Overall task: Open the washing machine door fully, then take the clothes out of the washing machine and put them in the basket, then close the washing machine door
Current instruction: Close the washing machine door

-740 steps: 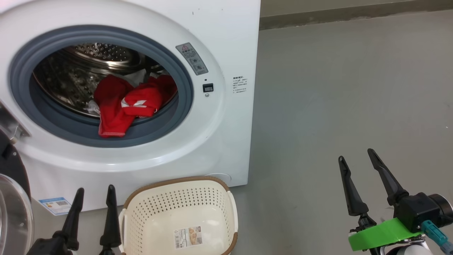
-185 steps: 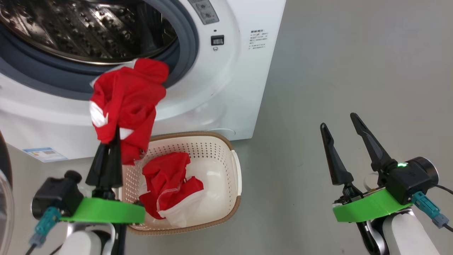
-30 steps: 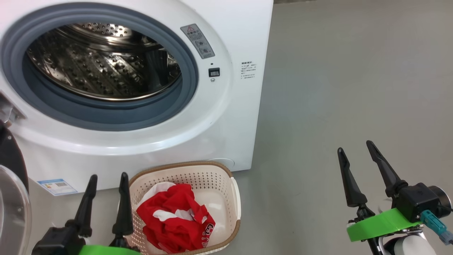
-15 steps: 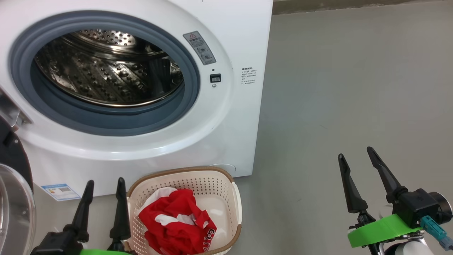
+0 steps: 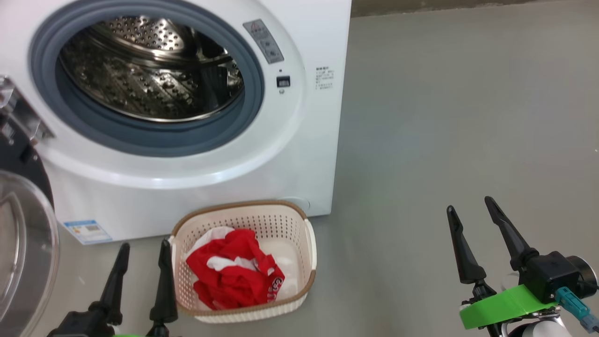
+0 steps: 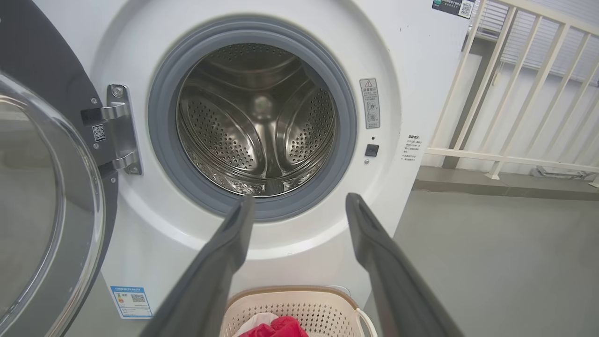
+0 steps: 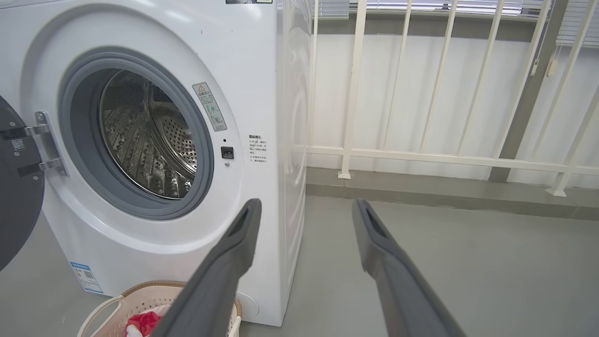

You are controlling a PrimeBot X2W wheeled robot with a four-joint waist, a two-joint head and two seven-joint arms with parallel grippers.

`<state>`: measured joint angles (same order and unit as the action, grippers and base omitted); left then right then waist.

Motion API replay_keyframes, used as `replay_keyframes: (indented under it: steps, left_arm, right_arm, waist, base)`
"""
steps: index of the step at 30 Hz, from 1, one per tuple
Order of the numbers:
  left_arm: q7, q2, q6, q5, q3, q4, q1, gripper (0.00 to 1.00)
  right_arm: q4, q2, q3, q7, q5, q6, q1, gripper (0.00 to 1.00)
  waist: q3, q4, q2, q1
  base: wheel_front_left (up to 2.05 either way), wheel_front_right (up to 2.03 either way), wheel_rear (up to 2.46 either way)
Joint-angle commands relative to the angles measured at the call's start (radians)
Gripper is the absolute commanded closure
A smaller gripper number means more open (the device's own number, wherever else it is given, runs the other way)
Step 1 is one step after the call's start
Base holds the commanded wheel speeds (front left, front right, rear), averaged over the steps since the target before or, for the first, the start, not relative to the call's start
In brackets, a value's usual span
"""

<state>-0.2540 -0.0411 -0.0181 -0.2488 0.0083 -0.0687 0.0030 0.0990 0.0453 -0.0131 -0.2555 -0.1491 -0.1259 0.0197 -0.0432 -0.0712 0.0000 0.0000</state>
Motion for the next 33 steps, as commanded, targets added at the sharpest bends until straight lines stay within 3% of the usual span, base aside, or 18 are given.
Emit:
replay_keyframes:
  steps: [1, 20, 33]
  left_arm:
    - [-0.008, -0.009, -0.002, 0.005, 0.028, 0.035, -0.015, 0.00]
    - [-0.008, -0.009, 0.027, 0.005, 0.010, 0.056, -0.017, 0.00]
    - [-0.008, -0.009, 0.085, 0.016, -0.022, 0.116, -0.020, 0.00]
  right_arm:
    - [-0.024, 0.005, 0.024, -0.006, 0.016, -0.005, 0.004, 0.00]
    - [-0.023, 0.005, 0.023, -0.006, 0.011, -0.005, 0.011, 0.00]
    - [-0.019, 0.005, 0.051, -0.006, 0.023, -0.005, 0.035, 0.00]
  waist:
    - [-0.002, 0.001, 0.0000, 0.0000]
    - [-0.020, 0.025, 0.0000, 0.0000]
    - [-0.030, 0.140, 0.0000, 0.0000]
  base:
    - [-1.29, 1.29, 0.00]
    - [-0.29, 0.29, 0.00]
    - [0.00, 0.00, 0.00]
